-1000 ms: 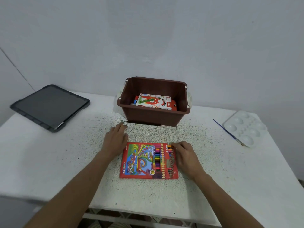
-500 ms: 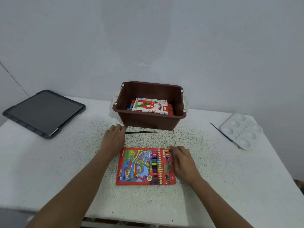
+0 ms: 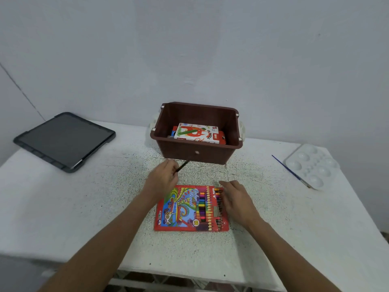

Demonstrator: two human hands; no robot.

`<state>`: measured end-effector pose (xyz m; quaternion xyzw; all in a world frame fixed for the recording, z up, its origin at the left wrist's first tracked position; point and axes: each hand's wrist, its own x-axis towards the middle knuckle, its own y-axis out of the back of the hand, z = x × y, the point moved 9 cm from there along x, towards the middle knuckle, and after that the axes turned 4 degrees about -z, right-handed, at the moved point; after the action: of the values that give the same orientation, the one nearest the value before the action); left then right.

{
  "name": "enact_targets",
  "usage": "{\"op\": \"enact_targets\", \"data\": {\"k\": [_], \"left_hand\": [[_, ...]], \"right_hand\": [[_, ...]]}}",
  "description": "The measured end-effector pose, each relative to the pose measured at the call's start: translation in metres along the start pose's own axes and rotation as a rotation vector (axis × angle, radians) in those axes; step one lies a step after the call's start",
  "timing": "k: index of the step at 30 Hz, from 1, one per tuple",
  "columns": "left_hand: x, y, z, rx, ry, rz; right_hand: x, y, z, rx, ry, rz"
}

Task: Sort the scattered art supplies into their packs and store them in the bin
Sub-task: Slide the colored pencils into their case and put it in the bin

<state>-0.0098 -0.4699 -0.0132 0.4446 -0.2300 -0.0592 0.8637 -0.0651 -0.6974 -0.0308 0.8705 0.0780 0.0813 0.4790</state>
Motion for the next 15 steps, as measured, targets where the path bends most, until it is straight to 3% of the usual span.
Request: {"op": "enact_targets", "data": {"k": [4,7,15], "left_hand": [[-0.008,-0.008,0.006,-0.577,0.316,-0.044],[-0.013,-0.015,0.025,-0.823,0.372,-0.078],[-0.024,-0.026,0.043,-0.965,0.425,-0.11]], "right_hand": [[0.007,0.006,-0.027,-0.034,0.082,0.074],[0.01,0.011,-0.05,-0.063,0.137,0.111],[0.005,0.014,-0.058,-0.104,0.181,0.145]]}}
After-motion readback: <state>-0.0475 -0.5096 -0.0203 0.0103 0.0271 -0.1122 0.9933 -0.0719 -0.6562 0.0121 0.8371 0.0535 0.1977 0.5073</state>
